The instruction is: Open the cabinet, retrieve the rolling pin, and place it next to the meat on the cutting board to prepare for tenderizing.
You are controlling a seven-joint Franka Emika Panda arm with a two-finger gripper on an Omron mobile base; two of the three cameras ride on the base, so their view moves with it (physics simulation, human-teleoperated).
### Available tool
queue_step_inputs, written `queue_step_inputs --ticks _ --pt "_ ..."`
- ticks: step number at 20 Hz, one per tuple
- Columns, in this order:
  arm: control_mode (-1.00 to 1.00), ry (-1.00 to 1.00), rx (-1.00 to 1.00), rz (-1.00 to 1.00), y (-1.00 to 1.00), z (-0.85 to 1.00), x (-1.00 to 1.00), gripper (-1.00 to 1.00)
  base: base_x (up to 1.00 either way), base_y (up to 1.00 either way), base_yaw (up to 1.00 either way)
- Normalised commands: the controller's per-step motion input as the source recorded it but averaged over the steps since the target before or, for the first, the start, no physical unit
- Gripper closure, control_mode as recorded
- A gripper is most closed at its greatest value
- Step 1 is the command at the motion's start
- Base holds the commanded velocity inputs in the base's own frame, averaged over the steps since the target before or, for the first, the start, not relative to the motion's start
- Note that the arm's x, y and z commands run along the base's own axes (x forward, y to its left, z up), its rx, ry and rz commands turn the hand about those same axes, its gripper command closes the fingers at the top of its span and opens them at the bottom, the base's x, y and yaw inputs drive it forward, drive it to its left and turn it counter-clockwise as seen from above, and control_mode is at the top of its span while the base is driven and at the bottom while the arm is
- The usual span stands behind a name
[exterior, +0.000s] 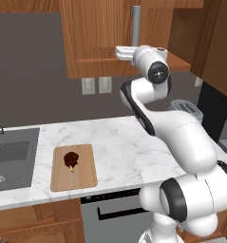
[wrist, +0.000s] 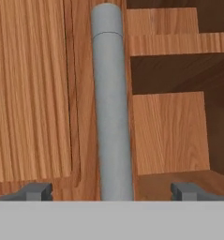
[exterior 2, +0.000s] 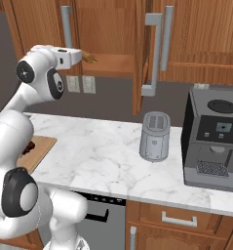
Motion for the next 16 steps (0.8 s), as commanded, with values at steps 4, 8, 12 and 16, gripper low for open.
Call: queue_step_inputs --ticks 4,8,12,16 --pt "-1.0 0.0 -0.03 0.0 0.0 0.0 0.16 -1.0 0.0 0.0 0.0" --pt "-1.0 0.0 -0.03 0.0 0.0 0.0 0.18 -1.0 0.0 0.0 0.0" --pt "-1.0 0.0 -0.03 0.0 0.0 0.0 0.22 -1.0 0.0 0.0 0.0" --pt "-1.0 0.0 -0.03 0.0 0.0 0.0 0.22 -1.0 0.0 0.0 0.0"
